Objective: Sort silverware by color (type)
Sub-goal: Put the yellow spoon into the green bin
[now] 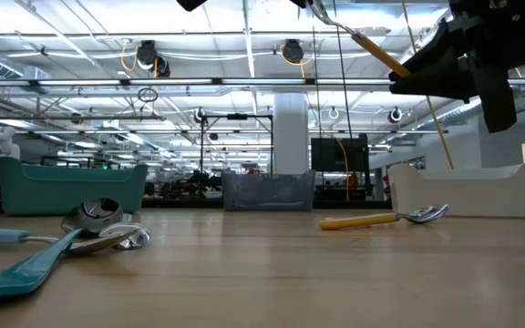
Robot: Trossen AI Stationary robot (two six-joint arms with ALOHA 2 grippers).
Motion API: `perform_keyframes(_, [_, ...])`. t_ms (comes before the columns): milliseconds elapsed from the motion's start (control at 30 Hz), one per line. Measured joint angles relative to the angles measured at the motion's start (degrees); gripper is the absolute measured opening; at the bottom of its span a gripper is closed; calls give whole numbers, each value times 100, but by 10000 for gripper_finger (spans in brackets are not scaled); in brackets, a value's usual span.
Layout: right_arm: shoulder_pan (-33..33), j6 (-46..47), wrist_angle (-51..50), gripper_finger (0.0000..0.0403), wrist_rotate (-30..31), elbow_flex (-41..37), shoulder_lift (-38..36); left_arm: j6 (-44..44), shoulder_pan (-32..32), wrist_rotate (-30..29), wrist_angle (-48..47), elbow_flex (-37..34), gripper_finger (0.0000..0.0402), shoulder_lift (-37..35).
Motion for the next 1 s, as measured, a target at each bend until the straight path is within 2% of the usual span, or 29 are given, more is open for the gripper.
perform_keyframes(100, [-2, 9, 2, 73, -33, 0, 0, 174, -14, 0, 1, 0, 25, 0])
perform_keyframes(367, [2, 3, -20, 73, -120, 0, 0, 1327, -128, 153, -37, 0, 145, -1])
perform_keyframes(500, [2, 232, -145, 73, -146, 0, 0, 2132, -205, 159, -83, 0, 186, -4])
perform_keyframes(600, [-22, 453, -221, 73, -375, 0, 0, 2961, -239, 167, -86, 0, 201, -4])
perform_keyframes(800, [-169, 910, -320, 73, -889, 0, 0, 4541, -210, 181, -89, 0, 204, -5])
perform_keyframes(1000, [-402, 1318, -541, 73, -1493, 0, 0, 5417, -128, 192, -96, 225, 204, -8])
